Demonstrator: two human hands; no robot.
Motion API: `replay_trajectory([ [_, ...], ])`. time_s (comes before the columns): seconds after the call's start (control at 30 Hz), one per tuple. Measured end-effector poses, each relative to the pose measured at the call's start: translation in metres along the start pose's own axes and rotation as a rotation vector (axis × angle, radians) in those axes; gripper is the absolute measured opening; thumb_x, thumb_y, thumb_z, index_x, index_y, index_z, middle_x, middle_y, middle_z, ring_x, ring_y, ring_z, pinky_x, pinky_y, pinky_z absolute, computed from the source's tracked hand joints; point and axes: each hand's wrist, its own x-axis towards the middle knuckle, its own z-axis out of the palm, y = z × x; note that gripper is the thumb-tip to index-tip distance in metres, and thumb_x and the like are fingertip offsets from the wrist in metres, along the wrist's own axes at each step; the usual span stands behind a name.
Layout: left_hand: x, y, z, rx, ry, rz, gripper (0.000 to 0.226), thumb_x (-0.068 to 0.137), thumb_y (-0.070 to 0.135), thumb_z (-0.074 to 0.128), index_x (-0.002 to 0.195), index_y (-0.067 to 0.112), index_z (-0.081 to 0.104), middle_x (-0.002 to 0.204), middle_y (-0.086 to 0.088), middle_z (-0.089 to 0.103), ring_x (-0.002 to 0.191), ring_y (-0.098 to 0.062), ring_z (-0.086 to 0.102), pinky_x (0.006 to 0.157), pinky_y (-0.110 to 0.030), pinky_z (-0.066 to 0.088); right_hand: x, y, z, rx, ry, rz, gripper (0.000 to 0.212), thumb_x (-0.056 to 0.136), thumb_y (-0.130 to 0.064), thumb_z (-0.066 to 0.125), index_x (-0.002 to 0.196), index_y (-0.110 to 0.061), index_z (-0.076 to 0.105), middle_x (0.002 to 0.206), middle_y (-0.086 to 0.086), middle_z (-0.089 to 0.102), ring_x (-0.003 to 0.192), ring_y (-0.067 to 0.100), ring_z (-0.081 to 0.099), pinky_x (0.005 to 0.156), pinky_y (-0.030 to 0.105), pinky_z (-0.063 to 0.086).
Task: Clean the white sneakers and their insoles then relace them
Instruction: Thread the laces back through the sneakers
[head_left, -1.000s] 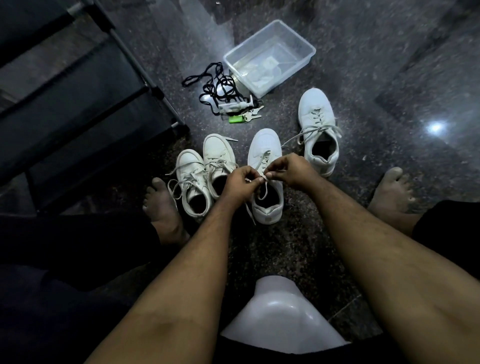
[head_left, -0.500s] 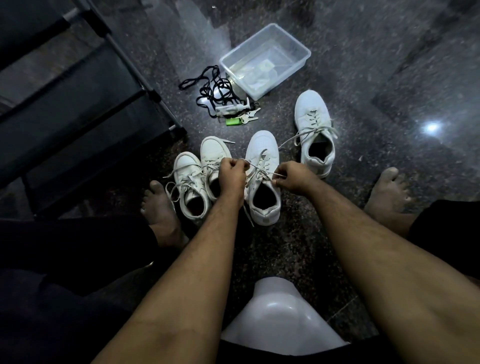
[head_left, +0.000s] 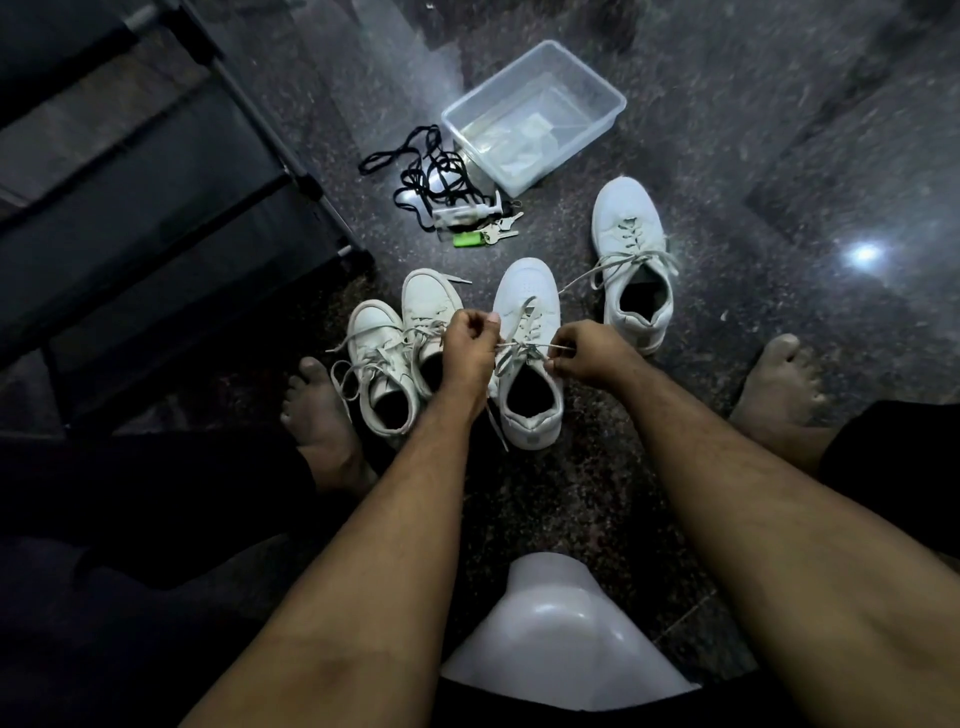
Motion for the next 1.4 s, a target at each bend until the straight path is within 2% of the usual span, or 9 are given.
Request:
replay_trajectory([
  [0.13, -0.005, -0.006, -0.003, 0.465, -0.203, 0.225, 0.005, 0.095, 0.019, 0.064, 0.093, 0.015, 0.065, 0.076, 0.005, 0.062, 0.072, -0.012, 0.055, 0.07, -0.027, 0.043, 0.002, 0.001, -0.002, 0.014, 0.048, 0.036, 0.023, 0.079, -0.041, 0.076, 0.093, -0.024, 0.071, 0.093, -0.003, 0.074, 0.09, 0.019, 0.068, 0.084, 0.037, 0.055],
  [0.23, -0.014, -0.012, -0.007, 0.655, -0.26, 0.268, 0.022, 0.092, 0.03, 0.068, 0.104, 0.016, 0.056, 0.075, 0.007, 0.059, 0.071, -0.014, 0.055, 0.065, -0.029, 0.042, 0.004, 0.002, -0.002, 0.043, 0.058, 0.036, 0.024, 0.083, -0.038, 0.073, 0.098, -0.019, 0.071, 0.099, 0.004, 0.074, 0.095, 0.023, 0.068, 0.083, 0.031, 0.053],
  [0.37, -0.022, -0.019, -0.016, 0.719, -0.276, 0.285, 0.047, 0.082, 0.033, 0.079, 0.105, 0.014, 0.042, 0.078, 0.004, 0.054, 0.068, -0.017, 0.05, 0.065, -0.034, 0.041, 0.002, -0.001, 0.0, 0.088, 0.073, 0.004, 0.019, 0.085, -0.027, 0.072, 0.099, -0.014, 0.071, 0.099, 0.006, 0.073, 0.095, 0.022, 0.067, 0.082, 0.029, 0.049],
  [0.57, -0.021, -0.018, -0.018, 0.674, -0.199, 0.281, 0.034, 0.076, 0.016, 0.083, 0.095, 0.011, 0.056, 0.085, -0.002, 0.065, 0.072, -0.02, 0.059, 0.068, -0.03, 0.047, 0.0, -0.002, -0.001, 0.185, 0.087, -0.016, 0.019, 0.082, -0.016, 0.071, 0.098, -0.027, 0.073, 0.089, -0.001, 0.073, 0.084, 0.015, 0.067, 0.081, 0.029, 0.053],
  [0.73, -0.02, -0.025, -0.019, 0.572, -0.112, 0.234, 0.018, 0.077, 0.014, 0.083, 0.09, 0.012, 0.072, 0.076, 0.003, 0.069, 0.062, -0.003, 0.056, 0.067, -0.022, 0.048, 0.0, 0.0, 0.001, 0.311, 0.113, 0.001, 0.017, 0.084, -0.015, 0.071, 0.099, -0.02, 0.076, 0.097, -0.003, 0.076, 0.091, 0.009, 0.07, 0.089, 0.029, 0.055],
  [0.9, -0.019, -0.022, -0.018, 0.514, -0.082, 0.233, 0.027, 0.08, 0.019, 0.082, 0.105, 0.015, 0.073, 0.08, 0.002, 0.071, 0.07, -0.008, 0.062, 0.071, -0.026, 0.053, -0.001, 0.007, 0.0, 0.296, 0.142, 0.075, 0.016, 0.084, -0.025, 0.077, 0.094, -0.013, 0.076, 0.084, -0.001, 0.073, 0.078, 0.011, 0.065, 0.069, 0.023, 0.044],
  [1.03, -0.017, -0.019, -0.018, 0.514, -0.076, 0.212, 0.031, 0.078, 0.018, 0.084, 0.104, 0.016, 0.069, 0.077, 0.004, 0.067, 0.064, -0.004, 0.057, 0.072, -0.031, 0.053, -0.002, 0.021, 0.001, 0.221, 0.235, 0.208, 0.017, 0.083, -0.025, 0.071, 0.091, -0.011, 0.077, 0.084, 0.007, 0.073, 0.085, 0.024, 0.067, 0.067, 0.025, 0.039],
  [1.23, -0.023, -0.019, -0.021, 0.69, -0.079, 0.3, 0.012, 0.086, 0.029, 0.072, 0.092, 0.021, 0.067, 0.08, 0.004, 0.071, 0.074, -0.018, 0.066, 0.07, -0.039, 0.056, -0.001, 0.027, 0.001, 0.24, 0.24, 0.267, 0.015, 0.085, -0.025, 0.071, 0.094, -0.015, 0.076, 0.092, 0.008, 0.073, 0.093, 0.026, 0.066, 0.072, 0.026, 0.041],
  [1.4, -0.031, -0.015, -0.025, 0.874, -0.058, 0.389, 0.013, 0.092, 0.031, 0.062, 0.094, 0.018, 0.065, 0.089, -0.002, 0.072, 0.084, -0.028, 0.067, 0.069, -0.042, 0.054, 0.0, 0.028, 0.004, 0.235, 0.255, 0.293, 0.014, 0.085, -0.026, 0.067, 0.093, -0.017, 0.075, 0.096, 0.008, 0.072, 0.099, 0.029, 0.065, 0.077, 0.03, 0.047],
])
